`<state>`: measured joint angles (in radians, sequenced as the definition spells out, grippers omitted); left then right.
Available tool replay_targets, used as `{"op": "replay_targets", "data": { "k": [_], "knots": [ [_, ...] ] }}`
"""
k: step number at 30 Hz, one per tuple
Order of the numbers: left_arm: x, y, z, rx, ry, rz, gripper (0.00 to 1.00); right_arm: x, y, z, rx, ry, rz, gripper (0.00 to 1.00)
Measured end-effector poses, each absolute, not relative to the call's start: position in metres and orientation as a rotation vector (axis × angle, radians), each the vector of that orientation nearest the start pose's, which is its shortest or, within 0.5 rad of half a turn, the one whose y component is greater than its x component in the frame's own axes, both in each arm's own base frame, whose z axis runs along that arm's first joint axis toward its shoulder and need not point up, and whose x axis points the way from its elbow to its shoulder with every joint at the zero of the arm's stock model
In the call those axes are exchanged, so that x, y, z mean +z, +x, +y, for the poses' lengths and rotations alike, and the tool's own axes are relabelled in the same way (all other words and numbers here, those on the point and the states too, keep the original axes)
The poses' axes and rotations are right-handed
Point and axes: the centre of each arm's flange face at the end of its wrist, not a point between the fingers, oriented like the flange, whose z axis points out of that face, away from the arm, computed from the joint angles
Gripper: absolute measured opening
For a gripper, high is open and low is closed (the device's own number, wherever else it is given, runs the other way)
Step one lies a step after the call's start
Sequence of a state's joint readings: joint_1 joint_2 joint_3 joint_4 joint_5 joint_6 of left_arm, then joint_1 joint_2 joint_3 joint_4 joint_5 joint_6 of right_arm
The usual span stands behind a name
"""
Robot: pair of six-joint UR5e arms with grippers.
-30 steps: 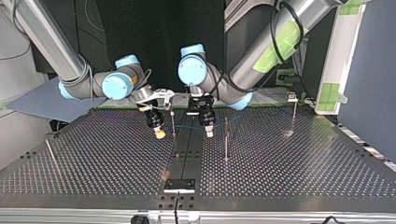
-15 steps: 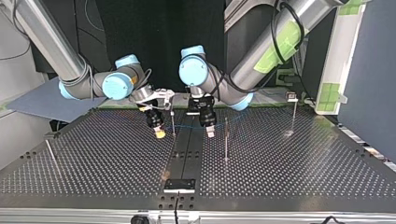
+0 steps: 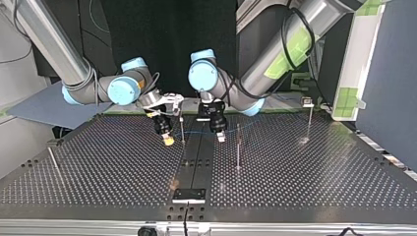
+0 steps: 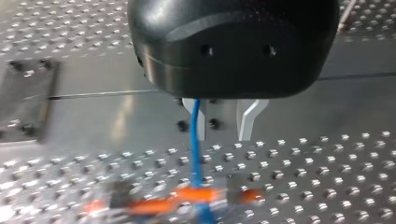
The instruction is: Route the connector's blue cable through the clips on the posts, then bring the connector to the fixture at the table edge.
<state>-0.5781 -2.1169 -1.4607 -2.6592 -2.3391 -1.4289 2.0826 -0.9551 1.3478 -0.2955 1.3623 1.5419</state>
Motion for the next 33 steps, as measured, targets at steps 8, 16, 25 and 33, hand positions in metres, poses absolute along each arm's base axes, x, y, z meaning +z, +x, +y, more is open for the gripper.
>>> {"op": "replay_targets", "data": {
  "k": [8,16,25,33],
  "knots": [
    [0.249,0.519,-0.415,0.254,-0.049,1.553,0.29,0.25,0.475,-0.53,1.639,1.814,-0.811,0.0],
    [0.252,0.52,-0.416,0.244,-0.061,1.549,0.15,0.251,0.475,-0.53,1.639,1.813,-0.811,0.0],
    [0.251,0.518,-0.417,0.249,-0.075,1.55,0.04,0.251,0.475,-0.53,1.64,1.812,-0.81,0.0],
    [0.25,0.513,-0.419,0.247,-0.079,1.559,0.04,0.25,0.474,-0.531,1.635,1.816,-0.814,0.0]
  ]
}}
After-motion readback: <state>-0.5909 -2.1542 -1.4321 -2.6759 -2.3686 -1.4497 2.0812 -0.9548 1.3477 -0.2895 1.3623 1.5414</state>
